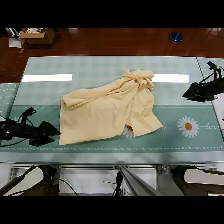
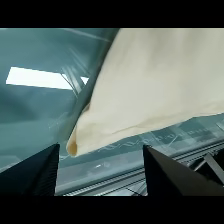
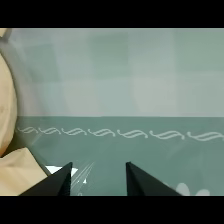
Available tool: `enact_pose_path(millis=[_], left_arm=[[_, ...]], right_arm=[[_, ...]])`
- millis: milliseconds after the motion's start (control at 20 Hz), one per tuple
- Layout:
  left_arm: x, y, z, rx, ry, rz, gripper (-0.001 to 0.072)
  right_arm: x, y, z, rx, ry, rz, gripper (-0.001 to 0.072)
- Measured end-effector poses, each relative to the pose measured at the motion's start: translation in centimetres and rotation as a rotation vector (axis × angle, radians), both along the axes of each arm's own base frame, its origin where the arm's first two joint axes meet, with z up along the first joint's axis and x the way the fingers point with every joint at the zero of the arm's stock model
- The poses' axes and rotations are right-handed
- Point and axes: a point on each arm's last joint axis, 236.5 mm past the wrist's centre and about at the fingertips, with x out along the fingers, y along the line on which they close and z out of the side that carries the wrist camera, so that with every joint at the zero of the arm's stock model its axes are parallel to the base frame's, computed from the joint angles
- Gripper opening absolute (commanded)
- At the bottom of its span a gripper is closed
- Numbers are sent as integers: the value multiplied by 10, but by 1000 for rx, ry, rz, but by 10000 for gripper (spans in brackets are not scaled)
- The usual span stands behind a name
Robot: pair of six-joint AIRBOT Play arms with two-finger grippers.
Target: Fold the shirts.
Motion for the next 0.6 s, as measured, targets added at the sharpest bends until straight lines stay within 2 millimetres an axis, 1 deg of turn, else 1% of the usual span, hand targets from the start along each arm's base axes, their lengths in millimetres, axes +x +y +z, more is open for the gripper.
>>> enact_pose_path(millis=[150, 250, 300, 350, 400, 450, 500, 600], left_arm=[[1, -14, -10, 8, 8, -25, 614], [0, -26, -14, -7, 37, -37, 614], [-1, -33, -17, -12, 54, -42, 606], [-1, -39, -20, -24, 69, -48, 559], [-1, -47, -23, -38, 82, -52, 314], [0, -50, -28, -31, 87, -56, 46], [5, -56, -32, -38, 79, -41, 26], [12, -66, -33, -60, 64, -32, 26]], right_arm=[[1, 4, -2, 23, -8, -6, 437], [0, 6, -3, 32, -8, -8, 437], [0, 6, -3, 34, -9, -7, 436], [1, 7, -3, 37, -11, -9, 437], [1, 7, -3, 39, -11, -9, 437], [1, 7, -3, 40, -11, -9, 437], [1, 8, -3, 42, -11, -9, 437], [-1, 9, -3, 45, -7, -4, 437]])
